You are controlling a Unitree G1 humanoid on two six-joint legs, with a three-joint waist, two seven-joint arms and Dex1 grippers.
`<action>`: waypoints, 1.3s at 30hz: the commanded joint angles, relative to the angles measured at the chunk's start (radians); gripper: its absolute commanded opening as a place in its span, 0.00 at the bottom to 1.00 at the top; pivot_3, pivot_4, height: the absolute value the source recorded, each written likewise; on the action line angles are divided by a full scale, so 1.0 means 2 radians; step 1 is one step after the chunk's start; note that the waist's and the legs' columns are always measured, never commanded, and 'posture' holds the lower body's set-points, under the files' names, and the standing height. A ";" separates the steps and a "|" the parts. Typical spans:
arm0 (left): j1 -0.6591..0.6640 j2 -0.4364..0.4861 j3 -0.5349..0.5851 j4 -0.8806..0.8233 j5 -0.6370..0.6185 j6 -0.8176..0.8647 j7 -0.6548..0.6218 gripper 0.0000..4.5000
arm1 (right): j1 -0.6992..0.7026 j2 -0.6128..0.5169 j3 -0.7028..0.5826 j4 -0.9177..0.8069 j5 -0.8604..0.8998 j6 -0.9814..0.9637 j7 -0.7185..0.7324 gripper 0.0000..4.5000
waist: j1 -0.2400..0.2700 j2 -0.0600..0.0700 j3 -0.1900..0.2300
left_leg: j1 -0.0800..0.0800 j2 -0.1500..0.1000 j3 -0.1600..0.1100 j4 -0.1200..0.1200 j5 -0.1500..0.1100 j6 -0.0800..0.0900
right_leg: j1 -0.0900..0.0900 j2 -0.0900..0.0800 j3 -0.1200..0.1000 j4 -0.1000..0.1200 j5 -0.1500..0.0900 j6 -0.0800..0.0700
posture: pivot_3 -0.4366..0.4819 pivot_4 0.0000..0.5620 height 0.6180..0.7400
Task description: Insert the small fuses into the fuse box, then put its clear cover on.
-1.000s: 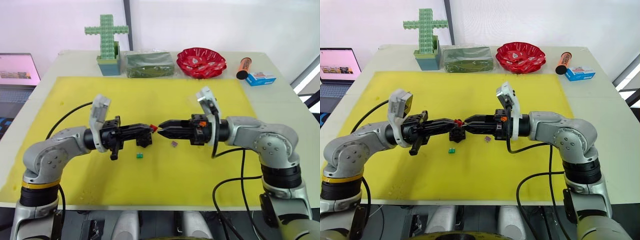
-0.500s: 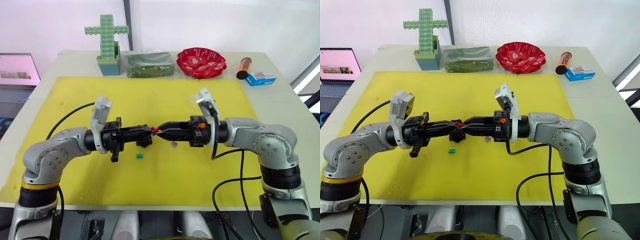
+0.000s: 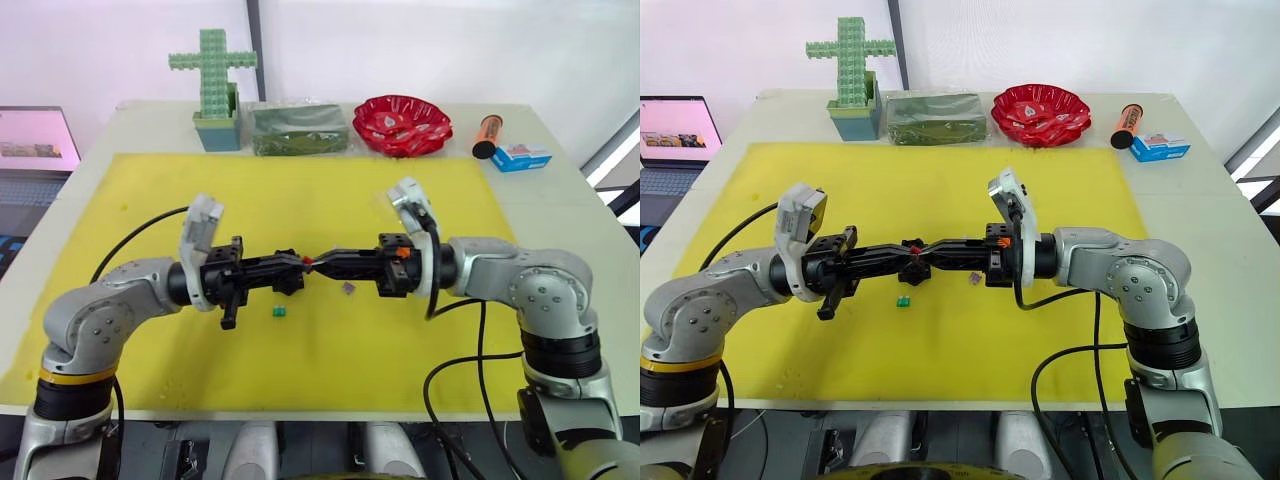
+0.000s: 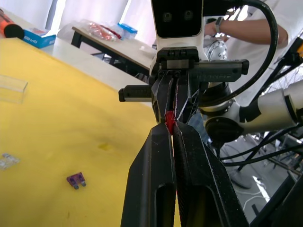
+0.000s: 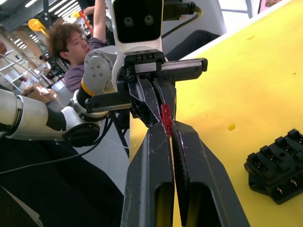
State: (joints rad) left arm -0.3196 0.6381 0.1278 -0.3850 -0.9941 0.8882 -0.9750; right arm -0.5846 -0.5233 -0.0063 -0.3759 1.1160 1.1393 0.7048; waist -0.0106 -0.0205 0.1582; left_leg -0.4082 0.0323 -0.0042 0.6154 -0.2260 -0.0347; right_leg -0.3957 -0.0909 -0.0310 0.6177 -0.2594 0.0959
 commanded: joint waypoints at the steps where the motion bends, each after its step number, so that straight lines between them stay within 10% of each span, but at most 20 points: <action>1: 0.006 0.016 0.001 -0.001 0.031 -0.034 -0.010 0.31 | -0.017 -0.005 -0.002 -0.026 0.001 -0.014 0.009 0.00 | 0.001 0.000 0.000 | 0.000 0.000 0.000 0.000 0.000 0.000 | 0.000 0.000 0.000 0.000 0.000 0.000 | 0.48 0.27 1.00; 11: 0.134 0.041 0.024 0.034 0.172 -0.244 -0.070 0.99 | -0.057 -0.035 0.107 -0.014 -0.187 -0.117 0.011 0.00 | 0.001 0.001 0.000 | 0.000 0.001 0.001 0.000 0.000 0.001 | -0.001 0.000 0.000 0.000 -0.001 -0.002 | 0.48 0.27 1.00; 23: 0.131 -0.030 -0.011 0.133 0.265 -0.394 -0.056 0.99 | -0.098 -0.033 0.240 0.035 -0.381 -0.230 0.067 0.00 | 0.011 0.001 0.000 | -0.001 0.001 0.001 0.000 0.000 0.000 | -0.001 0.000 0.000 -0.001 -0.001 -0.002 | 0.48 0.27 1.00; 39: 0.133 -0.067 -0.037 0.155 0.279 -0.446 -0.047 0.99 | -0.118 0.000 0.248 0.099 -0.443 -0.266 0.127 0.00 | 0.009 0.001 0.000 | 0.000 0.001 0.001 0.000 0.000 0.001 | -0.001 0.001 0.000 0.001 0.000 -0.001 | 0.48 0.27 1.00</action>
State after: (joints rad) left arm -0.0459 0.5078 0.0522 -0.0721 -0.4422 0.0252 -1.0705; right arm -0.8025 -0.5330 0.4969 -0.1728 0.2476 0.6329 0.9509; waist 0.0072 -0.0193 0.1585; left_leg -0.4084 0.0341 -0.0029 0.6163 -0.2266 -0.0337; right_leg -0.3973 -0.0897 -0.0306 0.6191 -0.2598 0.0946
